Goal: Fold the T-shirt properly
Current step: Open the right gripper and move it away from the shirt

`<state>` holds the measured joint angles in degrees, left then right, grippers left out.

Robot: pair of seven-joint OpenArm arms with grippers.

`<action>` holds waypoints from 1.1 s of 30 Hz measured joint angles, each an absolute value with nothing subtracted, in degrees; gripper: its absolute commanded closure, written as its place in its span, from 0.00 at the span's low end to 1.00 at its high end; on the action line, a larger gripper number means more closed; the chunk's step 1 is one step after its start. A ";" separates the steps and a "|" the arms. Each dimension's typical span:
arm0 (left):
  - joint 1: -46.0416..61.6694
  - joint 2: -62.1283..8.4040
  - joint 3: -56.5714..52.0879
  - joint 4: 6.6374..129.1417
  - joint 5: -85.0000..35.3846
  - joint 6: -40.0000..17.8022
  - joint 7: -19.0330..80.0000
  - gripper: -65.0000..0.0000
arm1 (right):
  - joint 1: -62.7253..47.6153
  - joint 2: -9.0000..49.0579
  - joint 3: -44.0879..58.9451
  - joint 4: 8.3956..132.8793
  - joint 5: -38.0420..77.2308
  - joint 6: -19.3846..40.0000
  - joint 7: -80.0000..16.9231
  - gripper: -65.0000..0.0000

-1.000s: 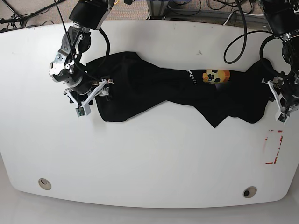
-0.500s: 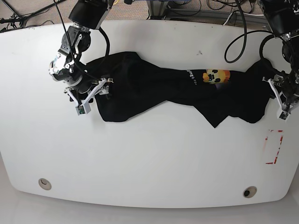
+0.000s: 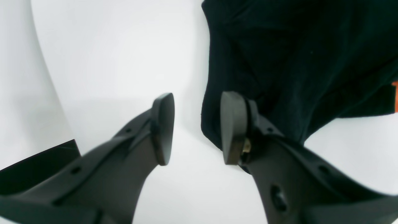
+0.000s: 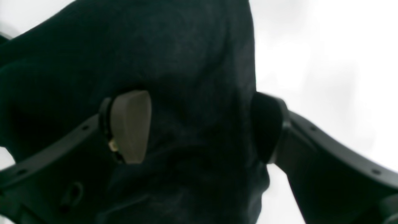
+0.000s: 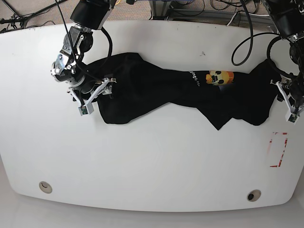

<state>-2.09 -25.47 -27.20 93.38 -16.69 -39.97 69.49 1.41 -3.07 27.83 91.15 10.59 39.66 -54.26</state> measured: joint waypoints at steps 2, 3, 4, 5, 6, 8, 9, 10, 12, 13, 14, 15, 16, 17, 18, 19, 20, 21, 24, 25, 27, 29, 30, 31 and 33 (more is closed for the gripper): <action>-2.13 -25.45 -27.05 93.03 -16.71 -39.97 69.52 0.65 | 1.37 -2.44 27.77 91.13 11.66 39.68 -54.37 0.27; -2.24 -25.45 -27.05 92.84 -16.73 -39.97 69.52 0.65 | 1.30 -2.04 27.81 91.13 12.01 39.66 -54.26 0.27; -2.31 -25.45 -27.05 92.64 -16.73 -39.97 69.52 0.65 | 1.28 -1.61 27.83 91.13 12.08 39.68 -54.26 0.27; -2.42 -25.47 -27.05 92.47 -16.73 -39.97 69.52 0.65 | 1.23 -1.28 27.88 91.13 12.05 39.68 -54.30 0.27; -2.48 -25.50 -27.05 92.25 -16.71 -39.97 69.52 0.65 | 1.21 -0.95 27.94 91.13 12.03 39.68 -54.33 0.27; -2.57 -25.47 -27.05 92.05 -16.51 -39.97 69.56 0.65 | 1.10 -0.43 28.12 91.13 11.88 39.68 -54.35 0.27; -2.55 -25.47 -27.05 92.05 -16.56 -39.97 69.56 0.65 | 1.10 -0.23 28.12 91.13 11.88 39.66 -54.50 0.27; -2.55 -25.43 -27.00 92.07 -16.60 -39.97 69.45 0.65 | 1.10 0.08 28.08 91.13 11.86 39.68 -54.61 0.27; -2.50 -25.41 -26.94 92.20 -16.60 -39.97 69.08 0.65 | 1.15 0.73 27.57 91.13 11.86 39.68 -54.68 0.27; -2.52 -25.39 -26.94 92.25 -16.73 -39.97 69.08 0.65 | 1.23 0.89 27.38 91.13 11.86 39.66 -54.65 0.27; -2.52 -25.41 -26.94 92.27 -16.73 -39.97 68.97 0.65 | 1.37 1.04 27.29 91.13 11.86 39.68 -54.59 0.27; -2.52 -25.39 -26.94 92.33 -16.75 -39.97 68.93 0.65 | 1.48 1.19 27.24 91.15 11.86 39.66 -54.57 0.27; -2.50 -25.41 -26.94 92.40 -16.75 -39.97 68.93 0.65 | 1.61 1.45 26.89 91.15 11.84 39.68 -54.50 0.26; -2.52 -25.41 -26.94 92.42 -16.73 -39.97 68.95 0.65 | 1.67 1.65 26.68 91.15 11.84 39.66 -54.52 0.26; -2.52 -25.41 -26.94 92.42 -16.75 -39.97 68.93 0.65 | 1.78 1.85 26.24 91.15 11.84 39.66 -54.52 0.26; -2.55 -25.41 -26.94 92.42 -16.75 -39.97 68.90 0.65 | 1.87 2.02 26.04 91.15 11.84 39.66 -54.54 0.26; -2.55 -25.41 -26.94 92.42 -16.75 -39.97 68.93 0.65 | 1.98 2.24 25.69 91.15 11.86 39.66 -54.50 0.26; -2.57 -25.39 -26.94 92.42 -16.75 -39.97 68.90 0.65 | 2.11 2.52 25.17 91.15 11.84 39.68 -54.48 0.26; -2.74 -25.41 -26.65 92.38 -16.73 -39.97 68.88 0.65 | 2.79 3.66 22.85 90.35 11.84 39.70 -54.22 0.25; -2.81 -25.41 -26.57 92.38 -16.75 -39.97 68.88 0.65 | 3.11 3.66 22.63 90.19 11.86 39.68 -54.19 0.25; -3.05 -25.34 -26.30 92.36 -16.71 -39.97 68.84 0.65 | 3.60 3.77 22.04 89.84 11.86 39.66 -53.67 0.25; -3.22 -25.23 -25.93 92.27 -16.71 -39.97 68.23 0.64 | 3.86 3.97 21.45 89.49 11.88 39.68 -53.28 0.31; -3.60 -25.26 -25.08 91.64 -16.75 -39.97 67.92 0.64 | 3.88 3.97 21.37 89.41 11.86 39.66 -53.08 0.34; -4.14 -25.52 -23.92 89.73 -16.71 -39.97 67.16 0.64 | 3.90 3.90 21.43 89.34 11.84 39.66 -52.99 0.37; -4.97 -25.30 -22.81 87.11 -15.84 -39.94 66.74 0.64 | 3.79 3.84 21.54 89.27 11.88 39.68 -52.80 0.47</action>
